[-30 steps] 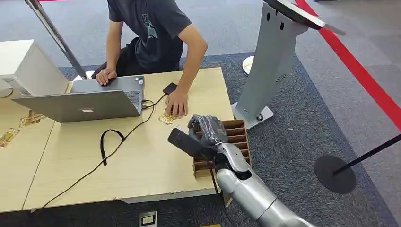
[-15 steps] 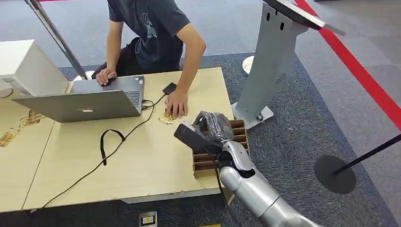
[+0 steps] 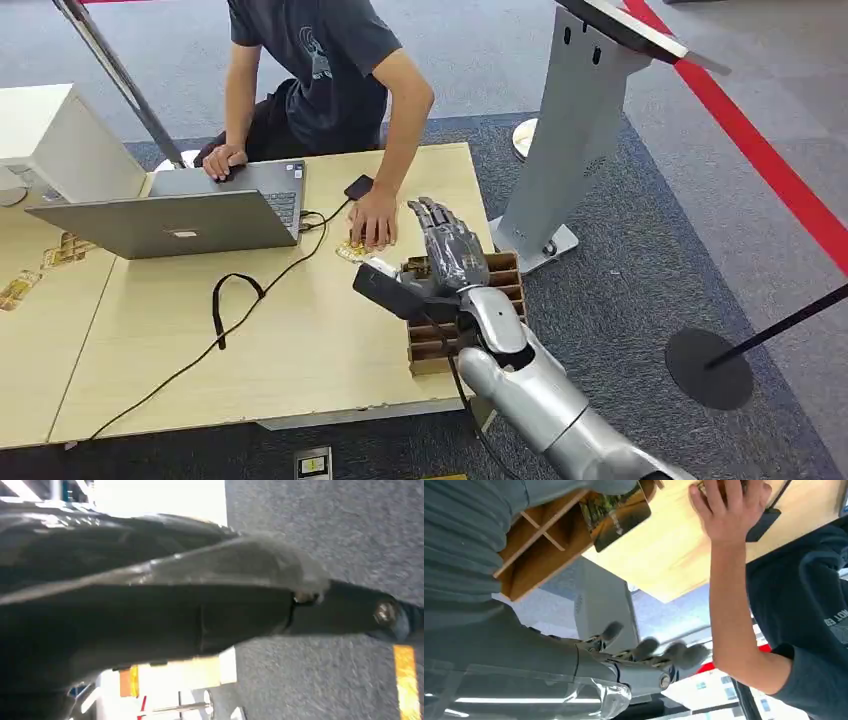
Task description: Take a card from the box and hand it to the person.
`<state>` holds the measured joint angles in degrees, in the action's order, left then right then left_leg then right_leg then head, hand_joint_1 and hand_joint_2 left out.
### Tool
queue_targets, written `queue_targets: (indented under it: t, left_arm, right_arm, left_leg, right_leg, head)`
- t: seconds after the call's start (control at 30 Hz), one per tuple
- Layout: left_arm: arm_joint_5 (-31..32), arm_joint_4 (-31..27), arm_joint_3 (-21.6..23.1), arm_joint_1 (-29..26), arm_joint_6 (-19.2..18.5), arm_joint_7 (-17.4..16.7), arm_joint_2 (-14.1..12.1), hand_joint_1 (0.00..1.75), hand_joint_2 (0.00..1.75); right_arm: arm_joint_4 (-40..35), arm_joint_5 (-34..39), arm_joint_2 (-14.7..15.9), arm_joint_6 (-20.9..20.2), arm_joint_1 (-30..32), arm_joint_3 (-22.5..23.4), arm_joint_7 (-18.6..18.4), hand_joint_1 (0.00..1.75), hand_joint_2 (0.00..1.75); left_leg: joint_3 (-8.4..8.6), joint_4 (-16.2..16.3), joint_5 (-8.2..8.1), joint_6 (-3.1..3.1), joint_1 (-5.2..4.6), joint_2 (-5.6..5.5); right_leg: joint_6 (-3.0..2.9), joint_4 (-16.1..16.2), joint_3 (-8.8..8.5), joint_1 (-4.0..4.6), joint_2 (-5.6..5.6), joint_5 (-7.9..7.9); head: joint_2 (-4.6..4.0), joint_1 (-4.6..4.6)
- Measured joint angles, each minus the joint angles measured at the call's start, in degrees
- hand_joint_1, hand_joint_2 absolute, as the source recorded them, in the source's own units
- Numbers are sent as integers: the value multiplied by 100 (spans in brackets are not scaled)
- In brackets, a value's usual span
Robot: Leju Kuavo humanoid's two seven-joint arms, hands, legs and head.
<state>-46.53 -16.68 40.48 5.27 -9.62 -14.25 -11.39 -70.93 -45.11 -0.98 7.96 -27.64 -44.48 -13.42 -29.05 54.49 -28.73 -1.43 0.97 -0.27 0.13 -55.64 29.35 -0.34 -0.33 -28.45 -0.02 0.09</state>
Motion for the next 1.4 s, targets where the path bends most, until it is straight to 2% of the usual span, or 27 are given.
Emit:
queue_targets:
  t: [0.17, 0.33, 0.53, 0.8, 1.0, 1.1, 1.17, 1.2, 1.23, 1.4]
  left_arm:
    - [64, 0, 0, 0, -42, 35, -2, 0, 0]
    - [197, 0, 13, 1, -103, 66, -9, 0, 0]
    - [249, 0, 24, 1, -135, 85, -17, 0, 0]
    - [234, 0, 57, 2, -135, 81, -20, 0, 0]
    - [214, 0, 103, 2, -135, 81, -20, 0, 0]
    - [214, 0, 114, 2, -135, 81, -20, 0, 0]
    - [214, 0, 118, 2, -124, 83, -20, 0, 0]
    - [214, 0, 120, 3, -118, 85, -20, 0, 0]
    - [214, 0, 122, 3, -118, 85, -20, 0, 0]
    - [214, 0, 127, 4, -118, 94, -20, 0, 0]
  right_arm:
    - [17, -68, -20, -24, -87, -28, -31, 30, 175]
    - [96, -273, -13, -22, -112, -52, -234, 38, 175]
    - [221, -332, 26, -15, -110, -66, -361, 40, 175]
    - [387, -328, 118, -17, -110, -44, -389, 40, 175]
    - [494, -312, 146, -15, -111, 2, -374, 49, 175]
    - [544, -304, 146, -15, -110, 18, -354, 58, 175]
    - [549, -295, 146, -15, -111, 35, -339, 91, 175]
    - [549, -286, 146, -15, -110, 39, -330, 91, 175]
    - [559, -286, 146, -15, -110, 39, -321, 98, 175]
    - [570, -280, 142, -13, -108, 39, -267, 99, 175]
  left_leg:
    - [0, 0, 0, 0, 0, 0]
    - [0, 0, 0, 0, 0, 0]
    - [2, 0, 0, 0, 0, 0]
    - [1, 0, 0, 0, 0, 0]
    - [1, 0, 0, 0, 0, 0]
    - [1, 0, 0, 0, 0, 0]
    - [1, 0, 0, 0, 0, 0]
    - [1, 0, 0, 0, 0, 0]
    - [1, 0, 0, 0, 0, 0]
    - [1, 1, 0, 0, 0, 0]
  right_leg:
    - [0, 0, 0, 0, 0, 0]
    - [0, 0, 0, 0, 0, 0]
    - [0, 0, 0, 0, 0, 0]
    - [0, 1, 1, 0, 0, 0]
    - [0, 1, 1, 0, 0, 0]
    - [0, 0, 1, 0, 0, 0]
    - [0, 0, 1, 0, 0, 0]
    - [0, 1, 1, 0, 0, 0]
    - [0, 1, 1, 0, 0, 0]
    - [0, 1, 1, 0, 0, 0]
  head:
    - [0, 0]
    - [0, 2]
    - [0, 2]
    - [0, 0]
    - [0, 2]
    - [0, 2]
    - [0, 0]
    - [0, 2]
    - [0, 0]
    - [0, 0]
